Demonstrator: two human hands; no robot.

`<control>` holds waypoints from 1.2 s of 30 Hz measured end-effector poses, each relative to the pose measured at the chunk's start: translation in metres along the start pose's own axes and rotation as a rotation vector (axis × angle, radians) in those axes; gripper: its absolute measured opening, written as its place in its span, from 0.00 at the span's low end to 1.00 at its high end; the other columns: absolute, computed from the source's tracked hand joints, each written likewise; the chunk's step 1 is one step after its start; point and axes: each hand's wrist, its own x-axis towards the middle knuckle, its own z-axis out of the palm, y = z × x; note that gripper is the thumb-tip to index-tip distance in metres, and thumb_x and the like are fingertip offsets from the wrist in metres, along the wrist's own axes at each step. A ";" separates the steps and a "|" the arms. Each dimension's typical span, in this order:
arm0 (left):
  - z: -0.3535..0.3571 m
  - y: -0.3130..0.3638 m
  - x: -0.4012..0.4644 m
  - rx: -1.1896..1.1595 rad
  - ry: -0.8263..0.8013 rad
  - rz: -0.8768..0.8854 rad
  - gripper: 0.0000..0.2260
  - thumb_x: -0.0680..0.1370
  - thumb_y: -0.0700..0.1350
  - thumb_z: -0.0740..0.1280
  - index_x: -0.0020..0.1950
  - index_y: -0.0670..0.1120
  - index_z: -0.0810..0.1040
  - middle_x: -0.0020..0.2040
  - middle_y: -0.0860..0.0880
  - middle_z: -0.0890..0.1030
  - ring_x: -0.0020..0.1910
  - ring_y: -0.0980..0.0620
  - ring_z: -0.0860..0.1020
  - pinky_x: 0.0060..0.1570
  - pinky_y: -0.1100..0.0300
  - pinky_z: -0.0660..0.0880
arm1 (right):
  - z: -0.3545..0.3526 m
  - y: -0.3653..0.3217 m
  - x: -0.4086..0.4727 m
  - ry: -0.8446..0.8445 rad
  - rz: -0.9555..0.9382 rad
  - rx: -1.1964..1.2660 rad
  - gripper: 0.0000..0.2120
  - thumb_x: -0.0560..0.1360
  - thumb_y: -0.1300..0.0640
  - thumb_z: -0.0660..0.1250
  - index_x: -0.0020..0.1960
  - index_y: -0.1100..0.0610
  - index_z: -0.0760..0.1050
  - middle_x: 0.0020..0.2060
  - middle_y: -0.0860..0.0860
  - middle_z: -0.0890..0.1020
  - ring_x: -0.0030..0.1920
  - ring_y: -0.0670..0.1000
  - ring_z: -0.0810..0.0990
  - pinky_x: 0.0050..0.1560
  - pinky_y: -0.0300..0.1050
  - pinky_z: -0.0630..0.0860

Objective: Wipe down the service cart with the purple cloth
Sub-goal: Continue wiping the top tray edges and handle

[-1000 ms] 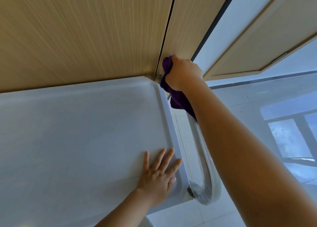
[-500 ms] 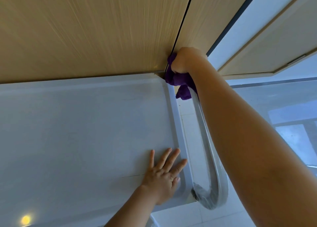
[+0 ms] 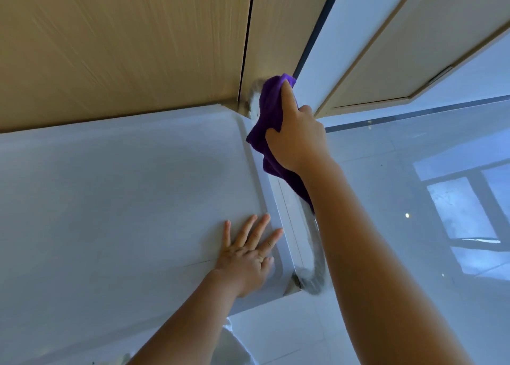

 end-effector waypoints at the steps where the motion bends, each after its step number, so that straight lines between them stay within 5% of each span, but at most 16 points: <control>1: -0.001 0.001 0.000 0.003 0.000 0.000 0.25 0.82 0.54 0.44 0.71 0.61 0.29 0.66 0.56 0.23 0.71 0.53 0.28 0.62 0.41 0.26 | 0.002 0.004 -0.011 0.013 -0.004 -0.006 0.34 0.77 0.55 0.58 0.76 0.49 0.43 0.55 0.58 0.70 0.41 0.57 0.69 0.42 0.47 0.66; 5: 0.000 0.002 0.000 -0.001 0.007 -0.016 0.24 0.82 0.53 0.43 0.69 0.62 0.28 0.72 0.55 0.27 0.72 0.52 0.29 0.64 0.40 0.27 | 0.011 0.020 -0.050 0.062 -0.014 0.017 0.34 0.78 0.54 0.58 0.76 0.49 0.41 0.55 0.58 0.72 0.42 0.57 0.75 0.44 0.49 0.74; 11: 0.002 0.002 -0.003 0.015 0.014 -0.031 0.23 0.82 0.53 0.43 0.70 0.61 0.30 0.74 0.54 0.30 0.73 0.52 0.31 0.65 0.41 0.29 | 0.020 0.039 -0.106 0.111 -0.011 0.089 0.34 0.77 0.53 0.60 0.76 0.47 0.44 0.48 0.53 0.72 0.39 0.55 0.74 0.40 0.44 0.69; 18: 0.005 0.005 -0.002 0.019 0.038 -0.044 0.23 0.81 0.52 0.46 0.76 0.57 0.47 0.76 0.52 0.36 0.74 0.52 0.34 0.67 0.40 0.31 | 0.057 0.061 -0.165 0.367 0.062 0.344 0.30 0.71 0.49 0.63 0.72 0.50 0.61 0.50 0.46 0.75 0.42 0.40 0.73 0.39 0.26 0.66; 22: 0.006 0.003 -0.006 -0.004 0.058 -0.026 0.23 0.81 0.53 0.45 0.75 0.60 0.45 0.75 0.54 0.34 0.74 0.52 0.33 0.67 0.41 0.31 | 0.095 0.074 -0.188 0.605 0.095 0.543 0.26 0.66 0.52 0.64 0.62 0.60 0.72 0.44 0.49 0.76 0.42 0.37 0.72 0.42 0.29 0.70; 25: 0.009 0.002 -0.004 0.012 0.040 -0.022 0.22 0.80 0.57 0.39 0.73 0.63 0.35 0.75 0.54 0.32 0.74 0.51 0.33 0.67 0.40 0.32 | 0.118 0.080 -0.201 0.665 0.172 0.653 0.24 0.66 0.51 0.65 0.61 0.55 0.69 0.46 0.46 0.73 0.46 0.34 0.72 0.47 0.27 0.69; 29: 0.008 0.002 -0.002 0.036 0.014 -0.034 0.23 0.81 0.58 0.41 0.72 0.62 0.32 0.74 0.53 0.31 0.73 0.50 0.31 0.66 0.39 0.30 | 0.133 0.078 -0.210 0.679 0.211 0.764 0.27 0.68 0.54 0.67 0.57 0.29 0.62 0.51 0.43 0.71 0.51 0.33 0.72 0.52 0.26 0.68; 33: 0.007 0.003 -0.001 0.057 0.003 -0.042 0.24 0.81 0.57 0.43 0.72 0.61 0.31 0.74 0.53 0.29 0.73 0.50 0.31 0.66 0.39 0.30 | 0.142 0.064 -0.211 0.753 0.178 0.833 0.41 0.67 0.76 0.65 0.62 0.33 0.64 0.53 0.31 0.75 0.49 0.26 0.72 0.44 0.19 0.67; 36: 0.003 0.003 0.000 0.060 -0.033 -0.033 0.25 0.82 0.56 0.44 0.73 0.60 0.32 0.74 0.53 0.29 0.73 0.50 0.30 0.66 0.39 0.31 | 0.163 0.057 -0.211 0.756 0.393 0.989 0.34 0.70 0.68 0.64 0.64 0.37 0.59 0.56 0.29 0.72 0.52 0.32 0.74 0.41 0.33 0.77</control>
